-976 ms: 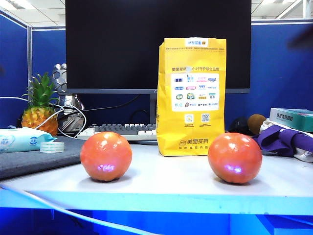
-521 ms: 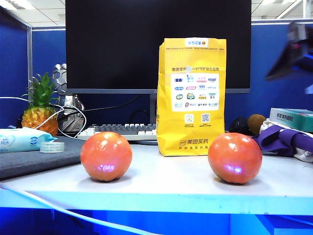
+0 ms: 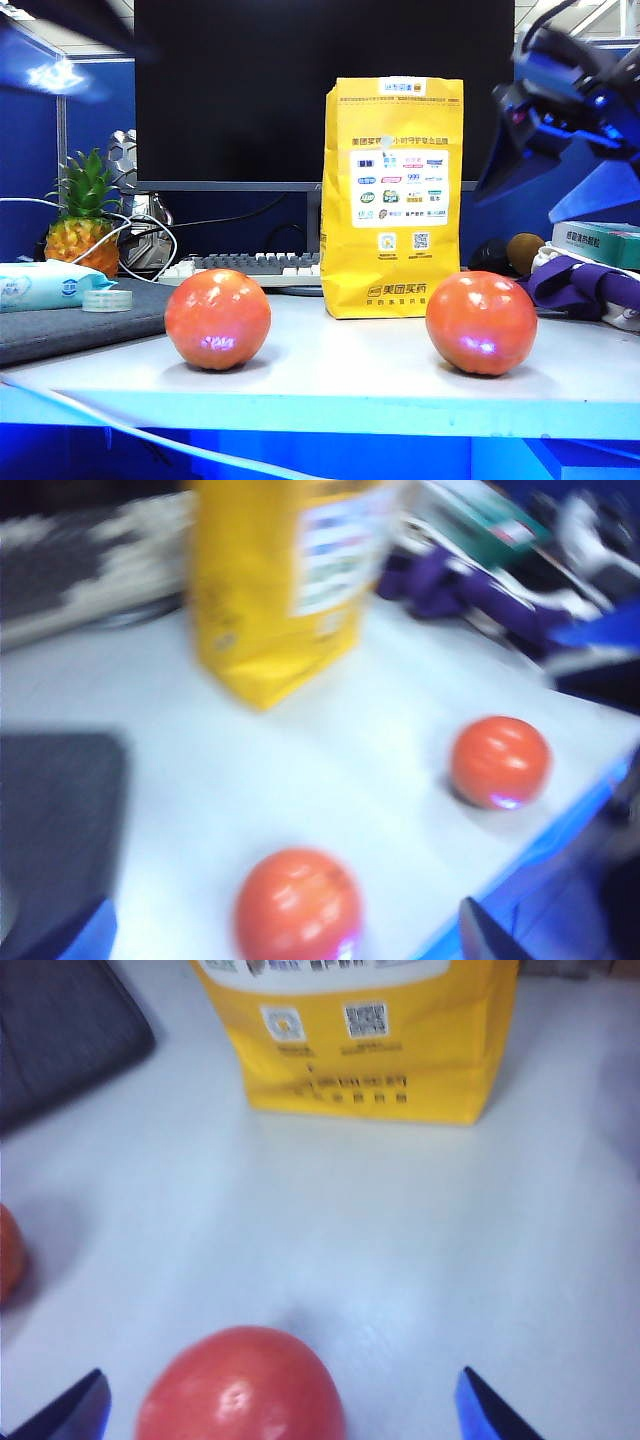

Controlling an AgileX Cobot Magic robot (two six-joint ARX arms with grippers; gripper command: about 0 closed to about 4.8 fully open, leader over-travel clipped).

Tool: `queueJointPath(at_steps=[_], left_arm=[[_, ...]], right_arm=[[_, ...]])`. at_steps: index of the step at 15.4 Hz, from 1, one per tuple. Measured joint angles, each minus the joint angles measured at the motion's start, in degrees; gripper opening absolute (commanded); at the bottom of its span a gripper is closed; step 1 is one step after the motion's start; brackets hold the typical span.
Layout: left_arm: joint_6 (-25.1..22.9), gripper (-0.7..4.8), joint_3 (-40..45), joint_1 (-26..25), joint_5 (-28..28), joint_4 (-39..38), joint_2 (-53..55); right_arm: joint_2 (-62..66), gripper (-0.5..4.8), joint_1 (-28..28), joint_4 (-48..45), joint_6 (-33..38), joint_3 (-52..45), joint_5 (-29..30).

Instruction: Pick up the orange and throw it into the yellow paper bag.

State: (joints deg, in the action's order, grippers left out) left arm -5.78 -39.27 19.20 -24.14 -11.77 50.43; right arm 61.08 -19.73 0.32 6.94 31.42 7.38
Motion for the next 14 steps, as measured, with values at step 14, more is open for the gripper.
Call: queueJointPath(at_steps=[14], left_arm=[[-8.72,4.79,-1.51,29.68,25.88,3.85,13.68]], right_arm=[[16.24,4.79,-1.18,0.90,-3.30,0.81,6.86]])
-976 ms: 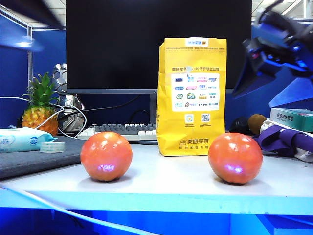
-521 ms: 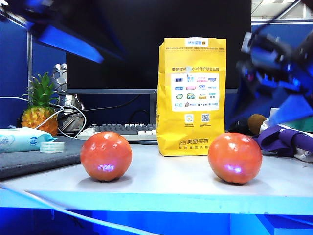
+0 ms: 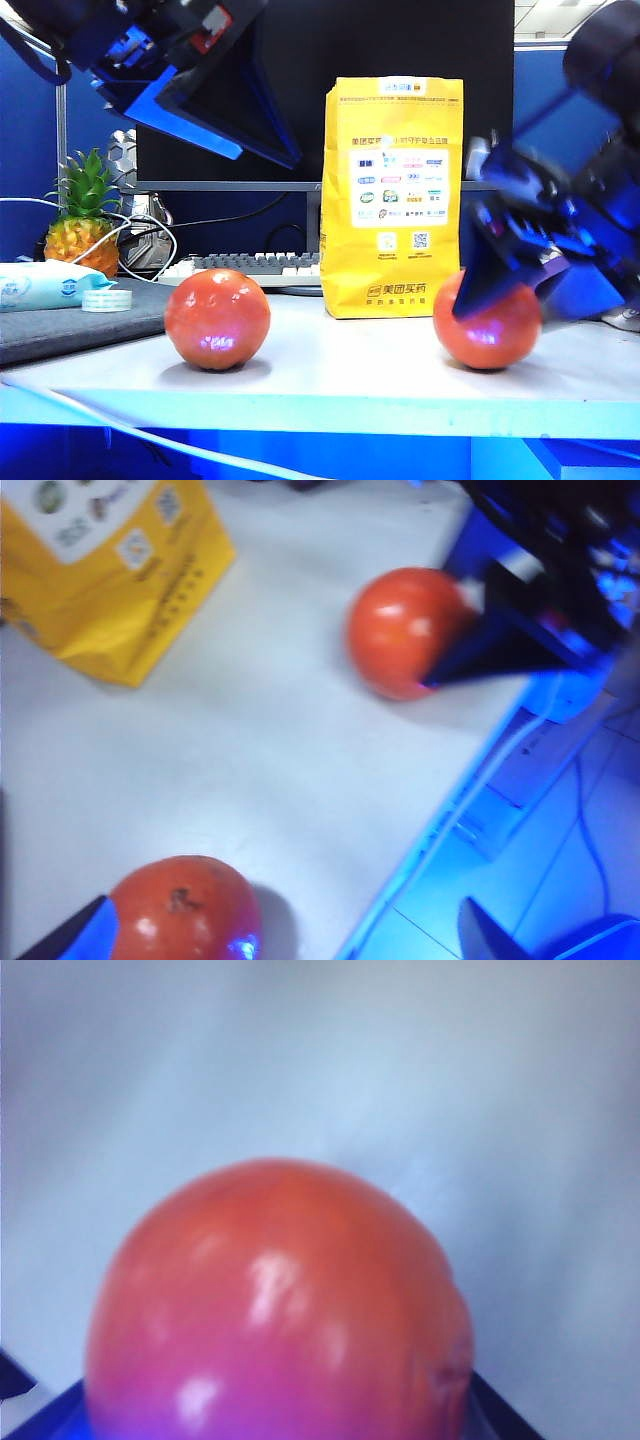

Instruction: Pick up the orange and throw it into the yellow paper bag.

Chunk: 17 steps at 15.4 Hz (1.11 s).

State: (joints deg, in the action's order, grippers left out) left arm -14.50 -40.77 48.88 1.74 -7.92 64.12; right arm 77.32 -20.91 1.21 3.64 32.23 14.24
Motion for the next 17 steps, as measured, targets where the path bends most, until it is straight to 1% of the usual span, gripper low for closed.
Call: queueJointPath(at_steps=[4,5,7,8,9,10,12,15,17], left_arm=[[0.11,4.79,0.00,0.02,0.00,1.05,0.00],[0.39,4.79,0.00,0.02,-0.02,1.11,0.00],[1.27,4.79,0.00,0.02,-0.02,1.29,0.00],[1.31,4.79,0.00,0.02,0.00,1.31,0.00],[1.36,4.79,0.00,0.02,0.00,1.29,0.00],[1.44,4.79,0.00,0.02,0.00,1.29,0.00],[1.44,4.79,0.00,0.02,0.00,1.29,0.00],[1.44,4.79,0.00,0.02,0.00,1.27,0.00],[1.44,4.79,0.00,0.02,0.00,1.29,0.00]], right_arm=[[2.60,4.79,-0.35,-3.21,0.24,0.04,0.76],[2.62,4.05,-0.37,-4.94,0.59,0.09,0.79],[2.73,3.17,-0.50,-6.82,0.83,0.11,0.79],[2.82,2.57,-0.50,-7.85,0.79,0.11,0.79],[2.82,3.39,-0.50,-8.59,0.94,0.11,0.79],[2.82,4.79,-0.50,-9.35,0.79,0.11,0.81],[2.82,4.79,-0.50,-9.73,0.85,0.11,1.03],[2.82,4.79,-0.55,-11.45,1.11,0.09,3.37],[2.82,4.79,-0.55,-15.89,1.07,0.50,1.60]])
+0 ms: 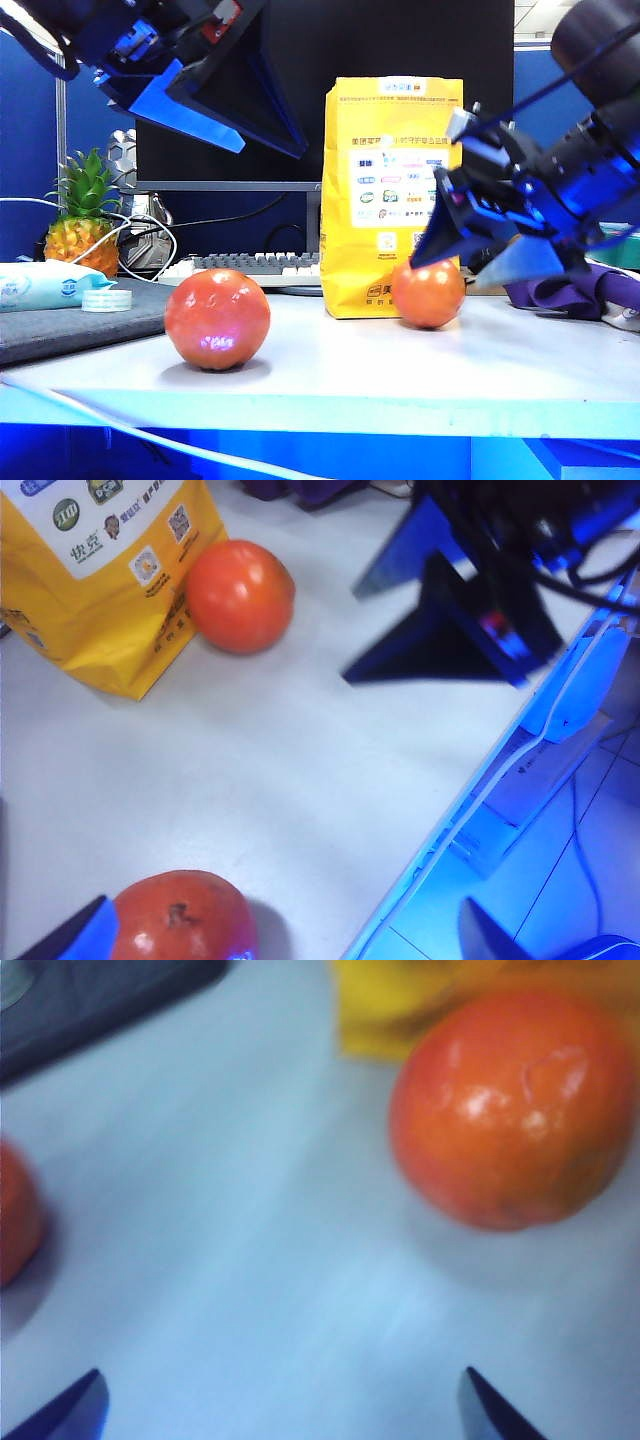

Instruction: Pick up the orange and throw it into the yellow paper bag.

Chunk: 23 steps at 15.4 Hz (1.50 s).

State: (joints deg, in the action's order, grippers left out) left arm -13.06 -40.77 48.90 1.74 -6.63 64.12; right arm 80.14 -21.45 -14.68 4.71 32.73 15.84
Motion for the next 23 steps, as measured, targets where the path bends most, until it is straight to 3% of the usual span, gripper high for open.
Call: queueJointPath(at_steps=[7,10,13,17,21,23], left_arm=[[2.21,4.79,0.00,0.00,0.00,-0.02,0.15],[3.65,4.79,0.00,0.00,-0.17,-0.83,0.15],[3.87,4.79,0.00,0.00,-0.20,-1.20,0.15],[3.89,4.79,0.00,0.00,-0.17,-1.31,0.17],[3.89,4.79,0.00,0.00,-0.20,-0.87,0.17],[4.02,4.79,0.00,0.00,-0.24,-0.92,0.20]], right_arm=[[9.77,4.79,0.22,-0.90,-6.69,11.96,-6.51],[14.21,4.79,1.66,3.21,-9.88,17.90,-8.28],[14.53,4.79,2.82,6.38,-13.64,17.86,-10.78],[14.40,4.79,4.20,9.22,-14.34,18.10,-11.26],[14.43,4.79,4.22,10.56,-15.45,26.10,-11.13],[14.23,4.79,4.20,21.55,-17.97,34.32,-13.11]])
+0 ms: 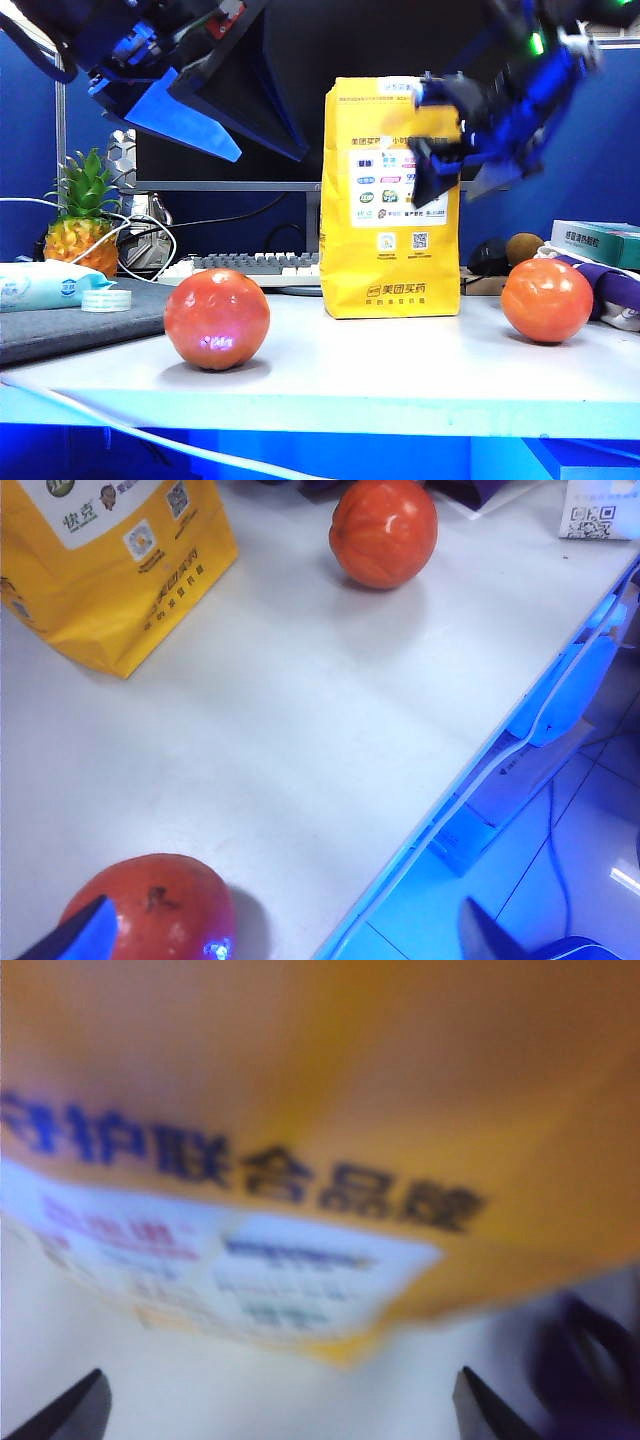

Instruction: Pick up the orange and throw it into the yellow paper bag.

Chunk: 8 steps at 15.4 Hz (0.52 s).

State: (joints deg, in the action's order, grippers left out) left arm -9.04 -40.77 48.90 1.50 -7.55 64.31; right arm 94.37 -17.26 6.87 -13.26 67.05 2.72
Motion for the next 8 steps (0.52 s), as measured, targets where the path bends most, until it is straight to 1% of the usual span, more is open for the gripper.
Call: queueJointPath(at_steps=[2,4,6,8], left_arm=[[0.35,4.79,0.00,0.00,0.00,-0.39,0.00],[0.55,4.79,0.00,0.00,0.00,-0.57,0.00],[0.57,4.79,0.00,0.00,-0.11,-0.57,0.00],[0.79,4.79,0.00,0.00,-1.51,-0.59,0.00]], right_arm=[[-0.37,4.79,0.04,11.82,-1.57,2.78,-2.47],[-5.03,4.79,0.13,21.53,-0.81,2.67,-2.75],[-10.14,4.79,0.13,24.02,0.39,2.84,-3.63],[-15.08,4.79,0.13,32.15,1.73,2.84,-4.09]])
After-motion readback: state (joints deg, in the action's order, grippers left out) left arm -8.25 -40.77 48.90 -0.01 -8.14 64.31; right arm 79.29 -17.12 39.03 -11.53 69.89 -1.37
